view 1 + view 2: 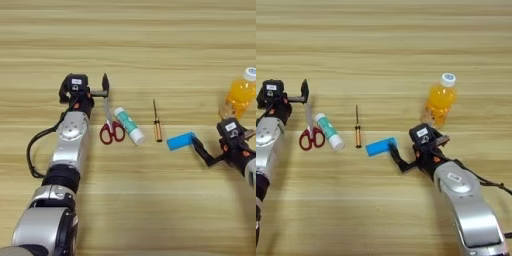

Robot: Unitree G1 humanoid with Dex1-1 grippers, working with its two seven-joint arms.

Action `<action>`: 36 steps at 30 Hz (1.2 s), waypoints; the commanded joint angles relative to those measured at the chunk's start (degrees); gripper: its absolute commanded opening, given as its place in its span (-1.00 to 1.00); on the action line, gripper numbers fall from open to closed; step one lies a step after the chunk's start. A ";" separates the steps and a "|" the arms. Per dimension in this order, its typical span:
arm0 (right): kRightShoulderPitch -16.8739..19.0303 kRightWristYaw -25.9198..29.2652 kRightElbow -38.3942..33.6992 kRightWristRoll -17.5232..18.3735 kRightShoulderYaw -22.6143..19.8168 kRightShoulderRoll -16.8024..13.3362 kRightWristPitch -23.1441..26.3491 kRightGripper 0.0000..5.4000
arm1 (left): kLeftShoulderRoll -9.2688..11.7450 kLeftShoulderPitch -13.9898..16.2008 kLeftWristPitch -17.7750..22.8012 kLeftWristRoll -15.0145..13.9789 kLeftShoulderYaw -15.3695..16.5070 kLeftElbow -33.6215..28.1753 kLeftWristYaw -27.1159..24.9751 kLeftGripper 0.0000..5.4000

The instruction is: Move the objects on the table

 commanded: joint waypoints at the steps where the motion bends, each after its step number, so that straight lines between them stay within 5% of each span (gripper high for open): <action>1: 0.13 0.21 0.47 -0.68 0.41 -1.56 1.88 0.98 | -0.25 0.23 0.87 0.32 -0.18 -0.19 0.35 1.00; 21: -3.23 -2.29 12.05 -1.87 1.59 0.42 -0.74 0.98 | 0.05 0.21 0.90 0.16 0.01 -0.10 0.02 1.00; 36: -7.84 -6.51 22.78 0.16 -2.26 5.83 -6.77 0.98 | 0.35 0.27 0.96 0.01 0.15 -0.19 -0.33 1.00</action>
